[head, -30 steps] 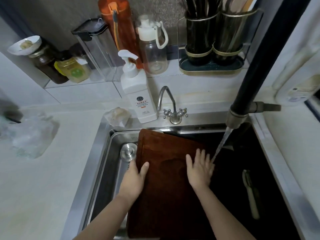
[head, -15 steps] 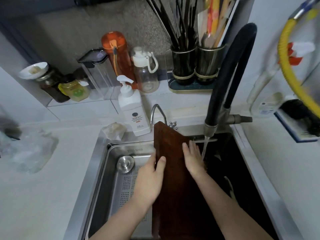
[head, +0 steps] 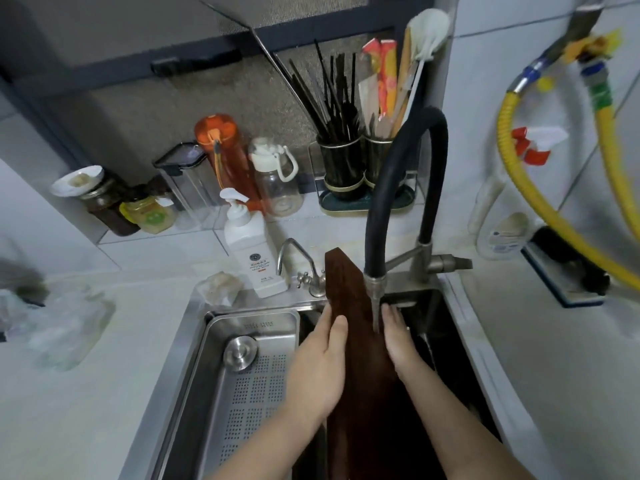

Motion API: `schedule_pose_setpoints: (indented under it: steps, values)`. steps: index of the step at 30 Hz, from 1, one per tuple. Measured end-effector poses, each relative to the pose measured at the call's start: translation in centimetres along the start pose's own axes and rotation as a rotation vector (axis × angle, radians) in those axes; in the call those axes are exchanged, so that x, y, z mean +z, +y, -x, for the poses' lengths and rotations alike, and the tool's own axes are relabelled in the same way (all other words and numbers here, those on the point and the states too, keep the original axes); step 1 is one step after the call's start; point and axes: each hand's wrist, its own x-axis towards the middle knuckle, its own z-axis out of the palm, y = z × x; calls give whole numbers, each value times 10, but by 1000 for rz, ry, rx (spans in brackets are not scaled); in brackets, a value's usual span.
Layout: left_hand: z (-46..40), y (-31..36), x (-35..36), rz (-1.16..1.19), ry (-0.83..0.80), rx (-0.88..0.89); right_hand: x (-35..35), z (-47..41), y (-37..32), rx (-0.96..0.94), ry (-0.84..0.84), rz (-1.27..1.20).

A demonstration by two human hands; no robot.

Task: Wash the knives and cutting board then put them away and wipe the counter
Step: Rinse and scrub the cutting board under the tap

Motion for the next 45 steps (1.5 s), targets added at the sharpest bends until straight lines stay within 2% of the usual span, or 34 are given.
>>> schedule_pose_setpoints:
  steps: [5, 10, 11, 13, 17, 20, 22, 24, 26, 28, 30, 34, 38, 40, 45]
  values:
    - [-4, 6, 8, -1, 10, -10, 9, 38, -55, -259, -25, 38]
    - [-2, 1, 2, 32, 10, -25, 8, 96, -18, -561, -110, 94]
    - [-2, 0, 1, 45, 7, -25, 5, 94, -5, -555, -112, 106]
    - [-1, -2, -1, 55, 2, -27, 3, 75, 4, -426, -89, 145]
    - [-4, -10, -3, 29, -6, -60, 12, 37, -33, -186, -41, 282]
    - [-4, -10, -3, 18, -4, -56, 24, 27, -67, -64, 2, 163]
    - [-4, -8, -2, 15, 2, -45, 31, 29, -80, -135, -23, 119]
    - [-5, -7, -1, 19, 8, -42, 36, 42, -80, -304, -49, 194]
    - [-5, -4, 1, 35, 9, -46, 30, 65, -65, -486, -52, 214]
    - [-4, -1, 3, 36, 9, -55, 20, 90, -39, -602, -67, 105]
    - [-3, 2, 5, 49, 0, -60, 8, 95, -12, -563, -69, 23]
    - [-1, 11, 12, 218, -22, -60, -6, 59, -2, -186, 6, -3]
    - [-3, 16, 16, 400, -35, -127, 4, 59, -47, -241, -52, -78]
    - [-4, 17, 16, 441, -44, -148, 12, 78, -63, -252, -4, -80]
    - [-1, 27, 16, 445, -65, -140, 7, 134, -56, -391, 3, -2]
